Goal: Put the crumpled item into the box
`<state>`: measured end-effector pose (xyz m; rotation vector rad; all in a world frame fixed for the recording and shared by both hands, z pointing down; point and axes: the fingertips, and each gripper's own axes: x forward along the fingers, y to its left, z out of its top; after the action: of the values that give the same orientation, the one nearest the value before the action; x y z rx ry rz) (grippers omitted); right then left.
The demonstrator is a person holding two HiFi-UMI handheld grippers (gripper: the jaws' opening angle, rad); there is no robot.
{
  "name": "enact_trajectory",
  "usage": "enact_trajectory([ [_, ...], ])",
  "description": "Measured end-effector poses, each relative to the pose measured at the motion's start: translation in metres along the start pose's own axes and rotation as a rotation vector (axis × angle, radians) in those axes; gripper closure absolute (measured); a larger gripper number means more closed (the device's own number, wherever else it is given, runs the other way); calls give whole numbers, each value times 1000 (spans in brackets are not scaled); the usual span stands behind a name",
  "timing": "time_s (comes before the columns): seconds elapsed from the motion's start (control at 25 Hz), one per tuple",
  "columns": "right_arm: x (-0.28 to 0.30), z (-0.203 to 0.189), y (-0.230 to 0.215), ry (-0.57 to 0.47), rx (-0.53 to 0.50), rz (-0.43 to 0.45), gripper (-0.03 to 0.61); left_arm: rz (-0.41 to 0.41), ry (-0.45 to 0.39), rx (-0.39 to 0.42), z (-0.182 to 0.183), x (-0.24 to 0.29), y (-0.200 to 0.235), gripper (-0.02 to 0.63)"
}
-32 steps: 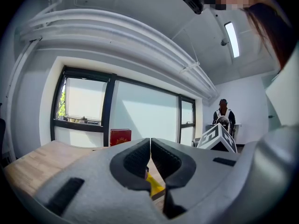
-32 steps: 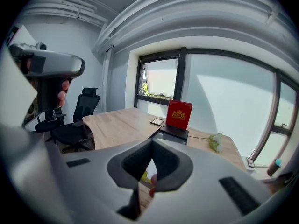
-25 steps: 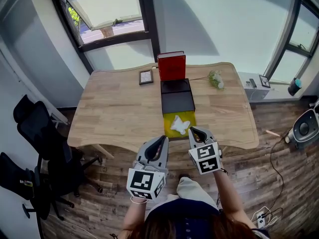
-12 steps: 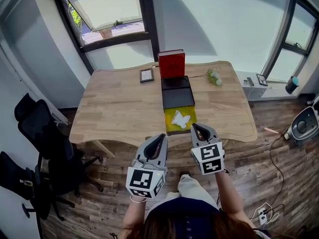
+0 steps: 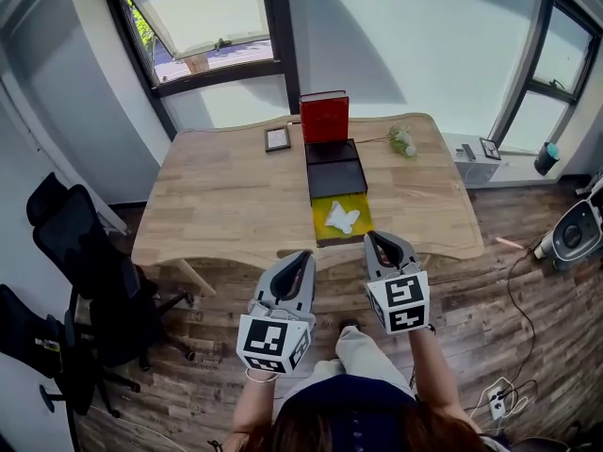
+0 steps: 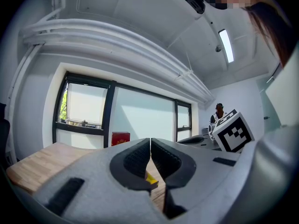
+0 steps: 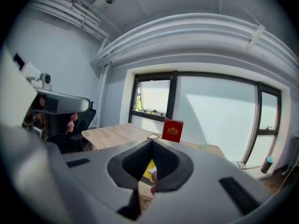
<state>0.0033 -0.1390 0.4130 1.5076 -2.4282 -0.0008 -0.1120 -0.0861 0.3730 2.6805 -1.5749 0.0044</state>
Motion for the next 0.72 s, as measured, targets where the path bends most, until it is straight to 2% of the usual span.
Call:
enact_trajectory([
  [0.72, -41, 19, 7, -72, -29, -47, 554, 2, -13, -21, -3, -12, 1, 584],
])
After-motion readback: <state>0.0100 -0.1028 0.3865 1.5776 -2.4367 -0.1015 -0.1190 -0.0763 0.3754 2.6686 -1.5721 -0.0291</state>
